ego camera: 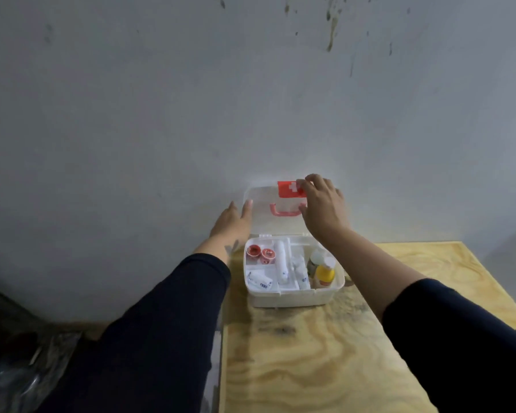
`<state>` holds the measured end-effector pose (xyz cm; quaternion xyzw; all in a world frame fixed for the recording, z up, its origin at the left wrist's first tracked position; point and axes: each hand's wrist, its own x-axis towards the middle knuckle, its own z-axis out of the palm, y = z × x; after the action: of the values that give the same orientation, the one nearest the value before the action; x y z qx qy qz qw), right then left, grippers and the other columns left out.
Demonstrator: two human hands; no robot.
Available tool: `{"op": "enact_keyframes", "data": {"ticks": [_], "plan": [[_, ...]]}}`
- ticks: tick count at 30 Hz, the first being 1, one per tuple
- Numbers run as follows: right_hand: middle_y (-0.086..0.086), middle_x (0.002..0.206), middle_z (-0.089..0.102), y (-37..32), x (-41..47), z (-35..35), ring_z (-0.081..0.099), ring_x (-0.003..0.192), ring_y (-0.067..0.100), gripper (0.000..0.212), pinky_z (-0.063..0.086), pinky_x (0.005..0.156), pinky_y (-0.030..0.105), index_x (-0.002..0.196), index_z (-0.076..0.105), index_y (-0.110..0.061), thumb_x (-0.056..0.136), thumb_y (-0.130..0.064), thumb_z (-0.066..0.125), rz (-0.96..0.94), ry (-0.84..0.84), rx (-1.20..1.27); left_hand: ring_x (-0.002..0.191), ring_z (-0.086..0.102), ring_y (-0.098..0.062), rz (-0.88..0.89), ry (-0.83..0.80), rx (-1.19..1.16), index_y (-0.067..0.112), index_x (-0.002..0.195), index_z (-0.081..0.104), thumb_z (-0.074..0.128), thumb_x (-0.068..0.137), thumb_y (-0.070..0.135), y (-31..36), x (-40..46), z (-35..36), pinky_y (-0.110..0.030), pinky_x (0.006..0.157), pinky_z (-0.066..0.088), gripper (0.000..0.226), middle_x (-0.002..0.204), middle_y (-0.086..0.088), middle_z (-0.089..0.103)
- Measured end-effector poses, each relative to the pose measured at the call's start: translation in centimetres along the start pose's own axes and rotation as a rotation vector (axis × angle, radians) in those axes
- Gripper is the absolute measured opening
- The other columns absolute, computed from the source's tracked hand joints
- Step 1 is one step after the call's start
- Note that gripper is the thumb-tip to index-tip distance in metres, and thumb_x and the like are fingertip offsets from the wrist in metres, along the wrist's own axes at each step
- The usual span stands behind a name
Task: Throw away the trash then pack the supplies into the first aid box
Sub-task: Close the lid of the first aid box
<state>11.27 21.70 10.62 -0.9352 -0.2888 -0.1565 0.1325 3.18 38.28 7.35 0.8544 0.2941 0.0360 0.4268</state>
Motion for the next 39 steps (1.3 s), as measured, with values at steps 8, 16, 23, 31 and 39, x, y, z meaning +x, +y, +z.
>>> {"op": "enact_keyframes", "data": {"ticks": [8, 16, 23, 31, 39], "plan": [[0.006, 0.125, 0.065, 0.6, -1.2, 0.3, 0.059, 0.111, 0.032, 0.037, 0.046, 0.09, 0.041, 0.124, 0.062, -0.015, 0.088, -0.004, 0.062, -0.099, 0.1, -0.103, 0.13, 0.048, -0.03, 0.013, 0.021, -0.045, 0.012, 0.145, 0.041, 0.014, 0.101, 0.056, 1.2, -0.5, 0.5, -0.037, 0.108, 0.037, 0.068, 0.143, -0.012, 0.051], [-0.003, 0.106, 0.073, 2.0, -8.4, 0.3, 0.069, 0.088, 0.024, 0.041, 0.053, 0.071, 0.034, 0.112, 0.069, -0.017, 0.073, -0.009, 0.077, -0.224, 0.225, -0.128, 0.14, 0.039, -0.026, 0.053, 0.11, -0.005, 0.013, 0.151, 0.032, 0.026, 0.098, 0.059, -0.8, -6.4, 2.6, -0.041, 0.114, 0.034, 0.07, 0.155, -0.007, 0.038], [-0.002, 0.11, 0.071, 2.7, -14.0, 2.3, 0.068, 0.093, 0.024, 0.043, 0.052, 0.071, 0.032, 0.114, 0.067, -0.017, 0.073, -0.015, 0.078, -0.285, 0.183, -0.165, 0.135, 0.044, -0.025, 0.127, 0.159, 0.208, 0.017, 0.153, 0.022, 0.035, 0.102, 0.046, -3.3, -10.9, 4.8, -0.035, 0.097, 0.043, 0.06, 0.156, -0.002, 0.035], [-0.001, 0.112, 0.07, 3.3, -18.2, 6.0, 0.066, 0.099, 0.024, 0.038, 0.051, 0.079, 0.036, 0.113, 0.067, -0.019, 0.076, -0.014, 0.075, -0.28, 0.138, -0.158, 0.132, 0.048, -0.028, 0.11, 0.191, 0.237, 0.024, 0.155, 0.017, 0.038, 0.101, 0.045, -6.6, -12.1, 7.8, -0.037, 0.093, 0.047, 0.062, 0.155, -0.003, 0.036], [0.004, 0.133, 0.059, 3.6, -15.5, 3.8, 0.051, 0.128, 0.026, 0.043, 0.046, 0.102, 0.043, 0.126, 0.058, -0.018, 0.095, -0.038, 0.037, -0.16, 0.014, 0.043, 0.149, 0.02, -0.023, 0.202, 0.182, 0.359, 0.018, 0.157, 0.009, 0.04, 0.098, 0.051, -6.0, -10.8, 7.9, -0.039, 0.116, 0.03, 0.074, 0.164, -0.002, 0.013]]}}
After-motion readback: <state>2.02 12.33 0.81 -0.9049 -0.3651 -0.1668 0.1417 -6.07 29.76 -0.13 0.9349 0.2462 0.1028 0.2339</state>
